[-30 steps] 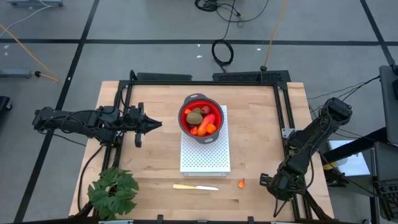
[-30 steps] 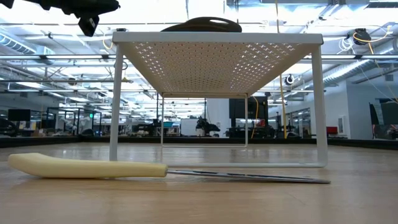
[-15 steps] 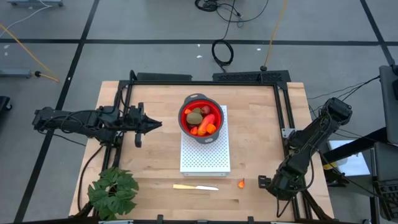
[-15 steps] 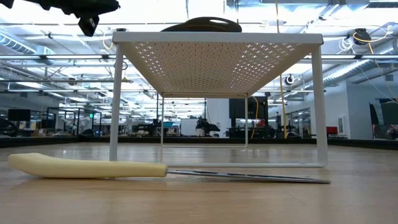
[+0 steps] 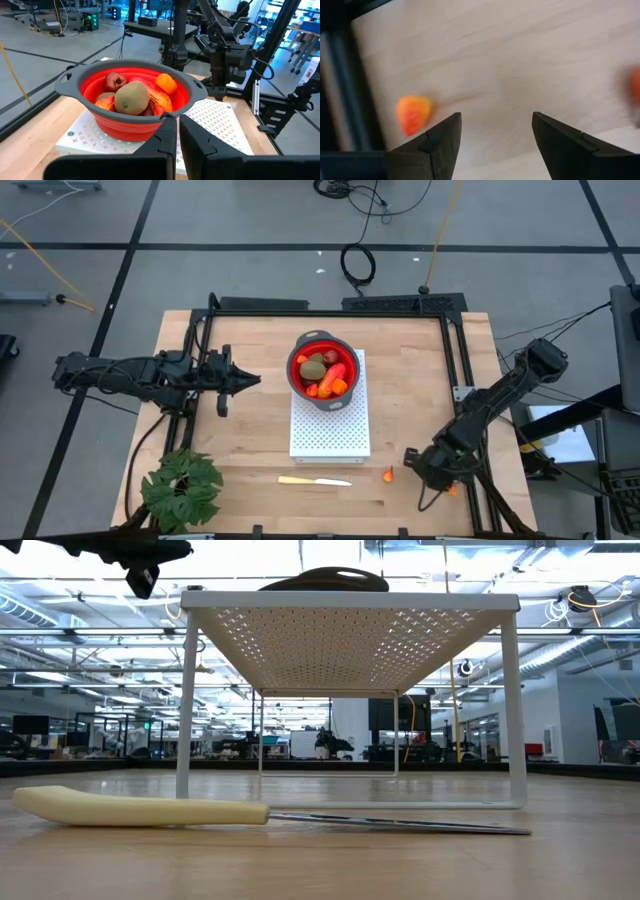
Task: Pick & Place Fruit
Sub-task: Put the peach into the red strainer bowl on the shelf
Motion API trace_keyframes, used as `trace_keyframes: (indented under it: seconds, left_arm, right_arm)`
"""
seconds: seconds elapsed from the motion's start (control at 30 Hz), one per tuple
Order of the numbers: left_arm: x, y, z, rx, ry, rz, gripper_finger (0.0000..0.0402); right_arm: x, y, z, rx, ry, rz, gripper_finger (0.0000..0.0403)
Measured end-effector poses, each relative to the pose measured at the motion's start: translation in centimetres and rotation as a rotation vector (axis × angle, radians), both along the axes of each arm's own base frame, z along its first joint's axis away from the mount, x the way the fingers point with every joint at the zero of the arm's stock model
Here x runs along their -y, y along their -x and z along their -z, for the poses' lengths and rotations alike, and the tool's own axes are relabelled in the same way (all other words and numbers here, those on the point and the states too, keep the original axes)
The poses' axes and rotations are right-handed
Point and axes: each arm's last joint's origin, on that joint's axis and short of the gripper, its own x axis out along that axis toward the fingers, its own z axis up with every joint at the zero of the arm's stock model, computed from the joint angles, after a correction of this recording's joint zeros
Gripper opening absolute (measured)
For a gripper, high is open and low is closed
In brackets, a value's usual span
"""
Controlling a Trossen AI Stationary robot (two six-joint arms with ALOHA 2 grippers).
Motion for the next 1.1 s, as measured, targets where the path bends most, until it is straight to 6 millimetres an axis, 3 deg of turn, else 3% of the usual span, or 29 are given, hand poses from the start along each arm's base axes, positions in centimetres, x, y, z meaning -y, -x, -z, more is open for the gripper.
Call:
trace_keyframes:
  seconds: [0.27,0.47,0.8,1.1]
  left_arm:
    - [0.0,0.0,0.1,-0.006,0.0,0.0,0.0021]
    - [0.0,0.0,0.1,-0.007,0.003,0.0,0.0021]
    - [0.0,0.0,0.1,-0.007,0.002,-0.001,0.0021]
    - [0.0,0.0,0.1,-0.007,0.002,-0.001,0.0021]
  right_arm:
    - [-0.7,-1.6,1.1,-0.004,-0.031,0.1,0.0238]
    - [-2.0,-1.5,0.2,-0.05,-0.041,0.159,0.0238]
    - [-4.3,0.8,-0.2,-0.184,-0.036,0.271,0.0238]
    - [-4.7,1.9,-0.1,-0.259,0.009,0.339,0.0238]
